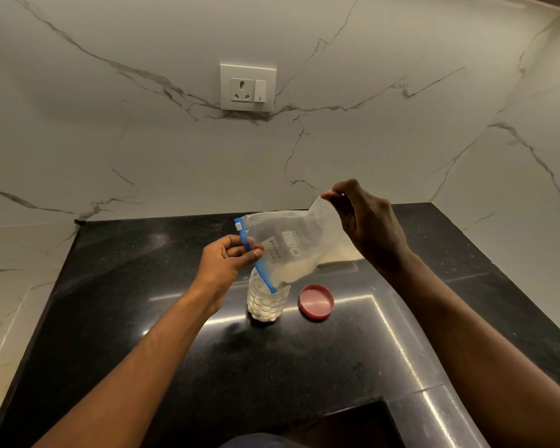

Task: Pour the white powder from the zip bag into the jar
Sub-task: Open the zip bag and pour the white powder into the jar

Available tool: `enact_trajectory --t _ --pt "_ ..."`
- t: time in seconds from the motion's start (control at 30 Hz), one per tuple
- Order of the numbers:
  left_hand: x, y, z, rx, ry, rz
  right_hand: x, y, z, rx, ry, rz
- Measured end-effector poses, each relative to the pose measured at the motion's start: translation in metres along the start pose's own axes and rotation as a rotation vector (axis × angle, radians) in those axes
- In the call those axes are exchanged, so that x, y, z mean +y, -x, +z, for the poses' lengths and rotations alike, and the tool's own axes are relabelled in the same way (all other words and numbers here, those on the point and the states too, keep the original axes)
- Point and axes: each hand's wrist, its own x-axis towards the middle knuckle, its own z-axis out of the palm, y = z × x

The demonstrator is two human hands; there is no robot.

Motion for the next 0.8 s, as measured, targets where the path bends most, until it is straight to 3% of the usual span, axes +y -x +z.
enact_trajectory --t 0.8 --pt "-0.0063 -0.0030 0.0003 0.019 0.016 0.001 0.0085 -0.0019 0.0079 0.035 -0.004 -0.057"
